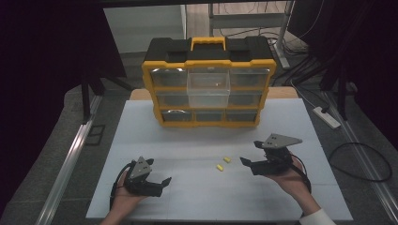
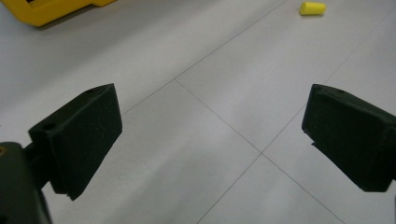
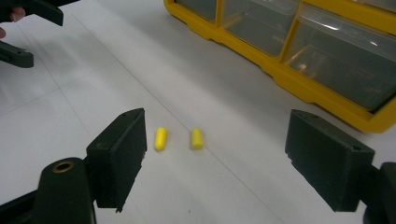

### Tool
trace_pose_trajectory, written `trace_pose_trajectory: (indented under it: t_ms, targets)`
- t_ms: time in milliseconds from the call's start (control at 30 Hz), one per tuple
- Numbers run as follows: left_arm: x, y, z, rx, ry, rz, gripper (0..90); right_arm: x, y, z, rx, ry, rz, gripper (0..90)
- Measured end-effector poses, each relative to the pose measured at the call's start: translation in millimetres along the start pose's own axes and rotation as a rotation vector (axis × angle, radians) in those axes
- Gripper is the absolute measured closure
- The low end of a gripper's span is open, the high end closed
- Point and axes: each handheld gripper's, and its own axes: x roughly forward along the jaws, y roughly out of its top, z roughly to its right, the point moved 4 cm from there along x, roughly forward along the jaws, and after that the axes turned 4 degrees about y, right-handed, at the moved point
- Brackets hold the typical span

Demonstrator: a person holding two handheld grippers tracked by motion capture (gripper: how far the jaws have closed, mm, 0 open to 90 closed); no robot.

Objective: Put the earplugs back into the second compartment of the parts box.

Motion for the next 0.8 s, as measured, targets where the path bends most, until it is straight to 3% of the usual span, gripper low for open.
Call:
trace_pose_trajectory:
  t_ms: [300, 567, 800]
  targets:
    - [-0.1, 0.0, -0.4, 0.007, 0.001, 0.001, 5.3, 23.4, 11.1, -1.6, -0.010, 0.015, -0.060, 22.0]
    - [0.3, -0.1, -0.5, 0.009, 0.000, -0.003, 5.5, 49.6, 3.6, 6.9, -0.013, -0.020, -0.180, 23.9]
    - [0.7, -0.3, 0.2, 0.011, 0.002, -0.006, 5.5, 70.2, -1.0, 11.0, 0.003, -0.005, -0.228, 24.4]
